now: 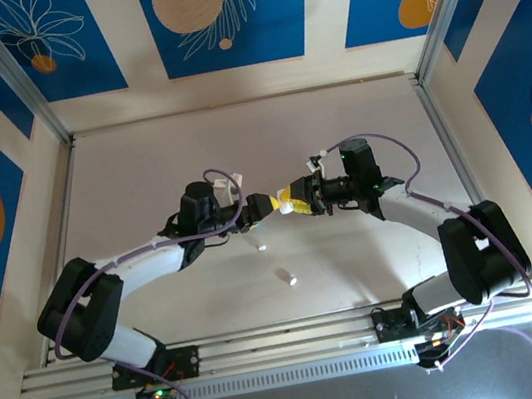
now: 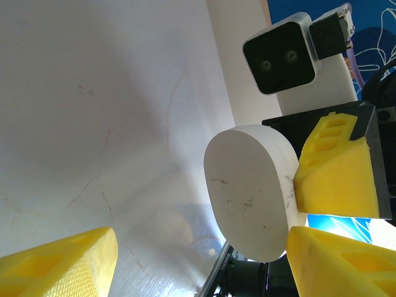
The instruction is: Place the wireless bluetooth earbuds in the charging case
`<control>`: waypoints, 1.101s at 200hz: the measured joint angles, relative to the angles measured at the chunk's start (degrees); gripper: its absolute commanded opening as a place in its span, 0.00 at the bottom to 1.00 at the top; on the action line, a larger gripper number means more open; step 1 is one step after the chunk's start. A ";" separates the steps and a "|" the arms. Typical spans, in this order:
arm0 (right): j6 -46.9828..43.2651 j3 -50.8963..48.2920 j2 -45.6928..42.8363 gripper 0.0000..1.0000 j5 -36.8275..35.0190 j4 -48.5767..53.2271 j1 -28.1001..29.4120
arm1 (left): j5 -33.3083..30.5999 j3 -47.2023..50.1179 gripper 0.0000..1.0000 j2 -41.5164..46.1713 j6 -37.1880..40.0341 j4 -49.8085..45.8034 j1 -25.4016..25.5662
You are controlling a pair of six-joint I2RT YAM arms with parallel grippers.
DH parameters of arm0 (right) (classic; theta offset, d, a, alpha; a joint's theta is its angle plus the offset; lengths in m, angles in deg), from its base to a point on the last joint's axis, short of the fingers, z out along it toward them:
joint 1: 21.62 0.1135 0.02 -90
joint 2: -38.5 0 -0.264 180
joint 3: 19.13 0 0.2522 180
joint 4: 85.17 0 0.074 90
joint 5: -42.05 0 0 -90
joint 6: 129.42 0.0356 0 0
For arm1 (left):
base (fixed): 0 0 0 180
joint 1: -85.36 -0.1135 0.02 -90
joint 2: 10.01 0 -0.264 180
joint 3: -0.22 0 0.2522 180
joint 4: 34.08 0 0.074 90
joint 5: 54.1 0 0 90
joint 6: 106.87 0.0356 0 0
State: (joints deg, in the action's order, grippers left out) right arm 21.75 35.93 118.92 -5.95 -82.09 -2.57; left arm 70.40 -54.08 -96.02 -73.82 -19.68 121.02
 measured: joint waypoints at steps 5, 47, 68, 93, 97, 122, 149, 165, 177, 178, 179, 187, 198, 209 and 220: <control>-0.04 0.00 0.02 0.24 -0.04 0.04 0.00 | 0.02 -0.04 0.72 -0.07 0.00 0.00 0.00; -0.61 0.00 0.07 0.24 -0.20 0.76 -0.04 | -0.02 -0.15 0.68 0.00 0.44 -0.50 0.07; -1.05 0.00 0.17 0.24 -0.22 1.27 -0.04 | -0.04 -0.26 0.66 0.13 0.68 -1.16 0.15; -1.07 0.00 0.48 0.23 -0.22 1.36 0.00 | -0.24 -0.35 0.65 0.15 1.16 -1.77 0.17; -1.09 0.00 0.48 0.23 -0.22 1.36 0.00 | -0.24 -0.35 0.65 0.15 1.22 -1.79 0.20; -1.29 0.00 0.48 0.23 -0.20 1.44 0.00 | -0.26 -0.37 0.65 0.33 1.46 -2.01 0.24; -1.68 0.00 0.50 0.23 -0.20 1.90 0.00 | -0.26 -0.37 0.66 0.55 1.53 -2.08 0.28; -1.70 0.00 0.81 0.23 -0.22 2.14 0.00 | -0.26 -0.37 0.66 1.03 1.53 -2.27 0.28; -1.70 0.00 1.27 0.23 -0.22 2.32 0.00 | -0.28 -0.37 0.66 1.51 1.55 -2.27 0.26; -1.70 0.00 1.33 0.23 -0.22 2.34 0.00 | -0.31 -0.37 0.66 1.53 1.57 -2.29 0.28; -1.70 0.00 1.36 0.23 -0.22 2.34 0.00 | -0.31 -0.37 0.66 1.57 1.55 -2.32 0.28; -1.70 0.00 1.68 0.23 -0.24 2.38 0.00 | -0.44 -0.37 0.66 1.84 1.60 -2.43 0.28; -1.70 0.00 2.05 0.23 -0.22 2.36 0.02 | -0.44 -0.37 0.66 1.95 1.81 -2.47 0.28; -1.68 0.00 2.23 0.23 -0.22 2.36 0.07 | -0.44 -0.37 0.65 1.92 1.84 -2.51 0.28; -1.68 0.00 2.29 0.23 -0.20 2.34 0.11 | -0.44 -0.39 0.65 1.90 1.90 -2.49 0.28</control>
State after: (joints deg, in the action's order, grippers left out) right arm 20.06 35.93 121.22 -6.15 -79.75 -2.46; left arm 69.97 -54.47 -94.12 -71.92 -22.17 121.30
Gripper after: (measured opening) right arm 0.347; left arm 0.651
